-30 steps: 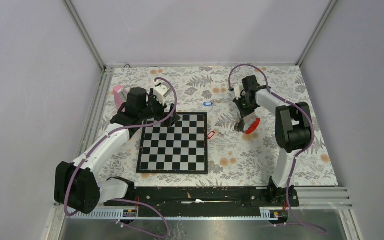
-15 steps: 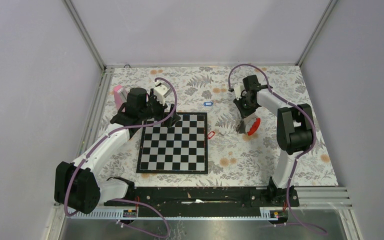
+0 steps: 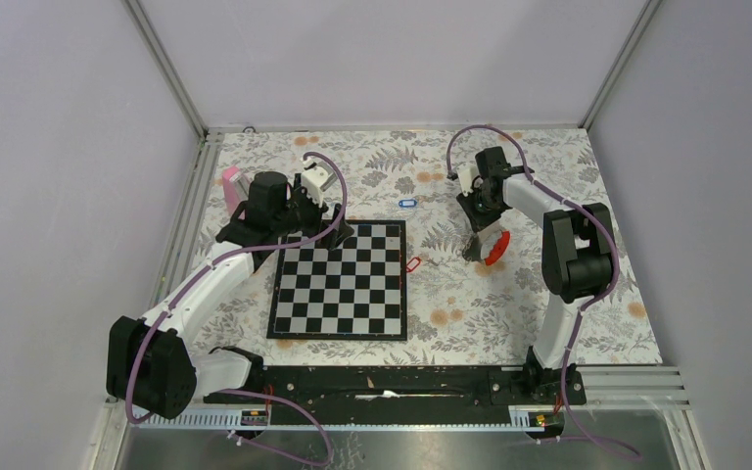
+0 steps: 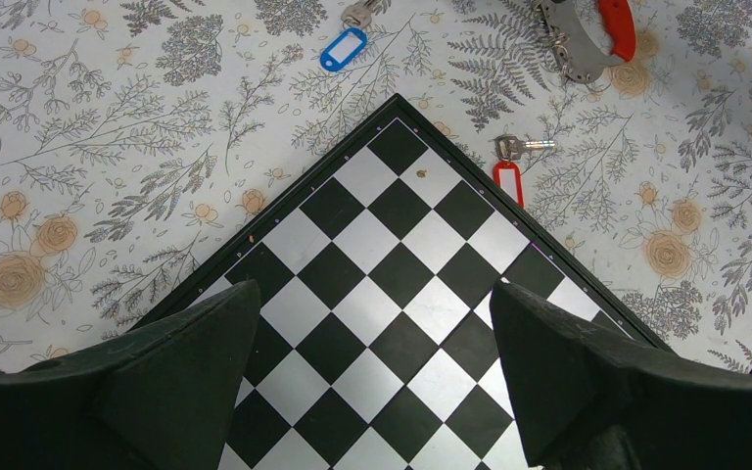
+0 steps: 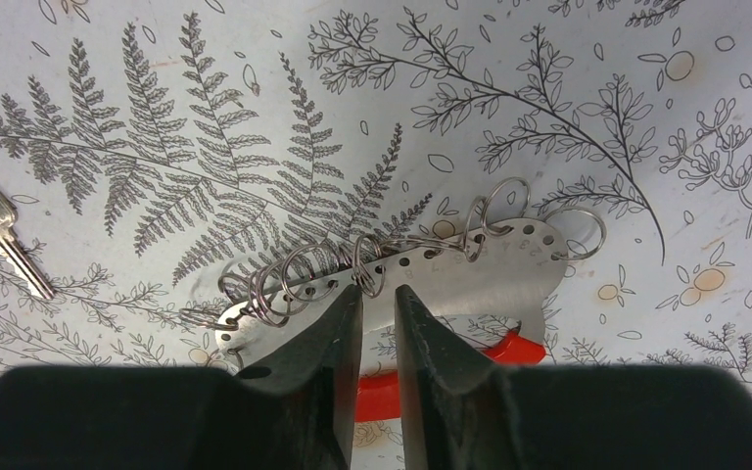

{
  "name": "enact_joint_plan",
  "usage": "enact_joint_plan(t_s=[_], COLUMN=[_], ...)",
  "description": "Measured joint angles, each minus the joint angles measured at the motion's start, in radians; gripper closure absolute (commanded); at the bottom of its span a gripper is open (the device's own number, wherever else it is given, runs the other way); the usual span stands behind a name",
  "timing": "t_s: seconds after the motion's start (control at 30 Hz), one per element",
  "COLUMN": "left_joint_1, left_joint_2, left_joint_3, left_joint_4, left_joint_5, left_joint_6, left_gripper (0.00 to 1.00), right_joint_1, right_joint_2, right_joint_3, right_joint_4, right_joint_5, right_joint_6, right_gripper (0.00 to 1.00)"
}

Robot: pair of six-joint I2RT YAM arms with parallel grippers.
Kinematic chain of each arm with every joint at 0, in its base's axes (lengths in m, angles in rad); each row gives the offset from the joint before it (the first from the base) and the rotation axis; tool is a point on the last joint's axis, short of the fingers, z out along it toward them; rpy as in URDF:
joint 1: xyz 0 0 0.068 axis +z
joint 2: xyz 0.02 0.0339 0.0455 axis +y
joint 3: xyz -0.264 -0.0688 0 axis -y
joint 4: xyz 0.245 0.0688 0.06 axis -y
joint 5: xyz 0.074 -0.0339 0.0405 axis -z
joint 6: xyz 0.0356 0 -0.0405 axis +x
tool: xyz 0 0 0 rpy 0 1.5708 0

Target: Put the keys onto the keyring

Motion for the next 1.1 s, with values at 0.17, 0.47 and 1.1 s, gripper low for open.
enact_joint_plan(t_s=[0.17,0.47,1.1], left_joint_1=[0.0,0.0,0.0], left_joint_2=[0.0,0.0,0.0], left_joint_3=[-0.001,-0.013,-0.014], left_joint_4=[0.0,0.001,0.0], left_joint_5=[0.001,0.005,0.007], left_joint_6=[0.0,0.002,0.003], left_gripper=[0.01,0.01,0.01], right_joint_1=[0.0,0.0,0.024], right_joint_2=[0.0,-0.006,-0.108], right_joint_3=[0.008,0.01,-0.097], right_joint_4=[-0.001,-0.011,-0.068], right_joint_5=[-0.015,-0.088,-0.239], right_joint_6=[0.0,-0.005,-0.091], right_gripper=[0.76,0.68,0.52])
